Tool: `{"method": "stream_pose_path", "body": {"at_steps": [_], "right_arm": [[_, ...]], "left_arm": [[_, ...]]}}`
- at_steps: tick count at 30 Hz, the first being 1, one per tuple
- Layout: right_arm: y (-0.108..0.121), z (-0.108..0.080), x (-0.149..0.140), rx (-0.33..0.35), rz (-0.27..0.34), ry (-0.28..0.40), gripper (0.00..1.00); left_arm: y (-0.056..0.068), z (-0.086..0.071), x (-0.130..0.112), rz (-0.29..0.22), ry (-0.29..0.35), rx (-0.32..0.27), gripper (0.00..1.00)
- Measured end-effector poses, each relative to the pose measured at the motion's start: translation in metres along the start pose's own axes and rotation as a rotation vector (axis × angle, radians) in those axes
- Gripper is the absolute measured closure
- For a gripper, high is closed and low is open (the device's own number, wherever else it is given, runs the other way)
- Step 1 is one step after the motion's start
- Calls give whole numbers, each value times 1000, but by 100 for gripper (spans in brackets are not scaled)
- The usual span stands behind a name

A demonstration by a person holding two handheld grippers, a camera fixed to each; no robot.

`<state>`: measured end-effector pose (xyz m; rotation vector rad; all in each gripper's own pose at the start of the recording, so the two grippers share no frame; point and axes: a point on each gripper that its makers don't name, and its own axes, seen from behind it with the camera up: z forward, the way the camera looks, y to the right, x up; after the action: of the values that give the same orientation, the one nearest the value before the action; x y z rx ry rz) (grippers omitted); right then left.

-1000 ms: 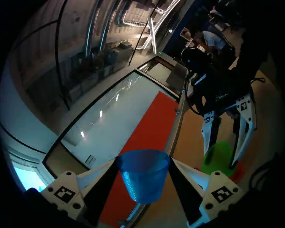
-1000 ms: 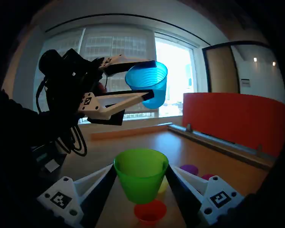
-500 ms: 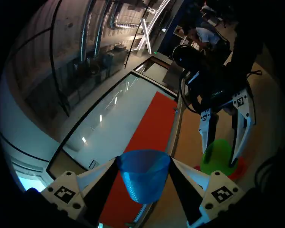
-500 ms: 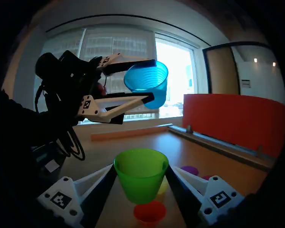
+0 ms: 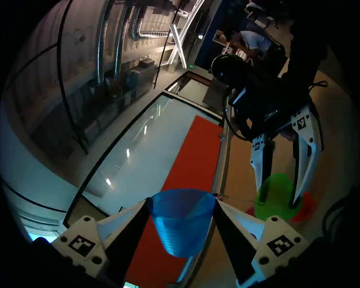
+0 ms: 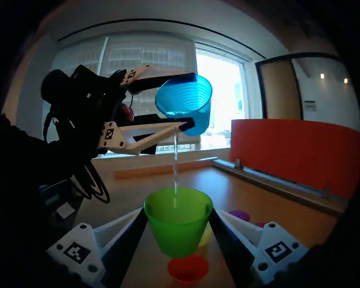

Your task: Pour water

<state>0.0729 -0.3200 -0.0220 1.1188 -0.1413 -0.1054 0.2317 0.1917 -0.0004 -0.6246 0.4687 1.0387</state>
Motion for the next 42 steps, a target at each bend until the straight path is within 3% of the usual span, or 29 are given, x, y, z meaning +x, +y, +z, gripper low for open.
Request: {"method": "stream_pose_path", "body": {"at_steps": [42], "right_arm": [[0, -4, 5, -1, -3, 14, 10]], "left_arm": [[-1, 2, 11, 115, 14, -2, 11]]}}
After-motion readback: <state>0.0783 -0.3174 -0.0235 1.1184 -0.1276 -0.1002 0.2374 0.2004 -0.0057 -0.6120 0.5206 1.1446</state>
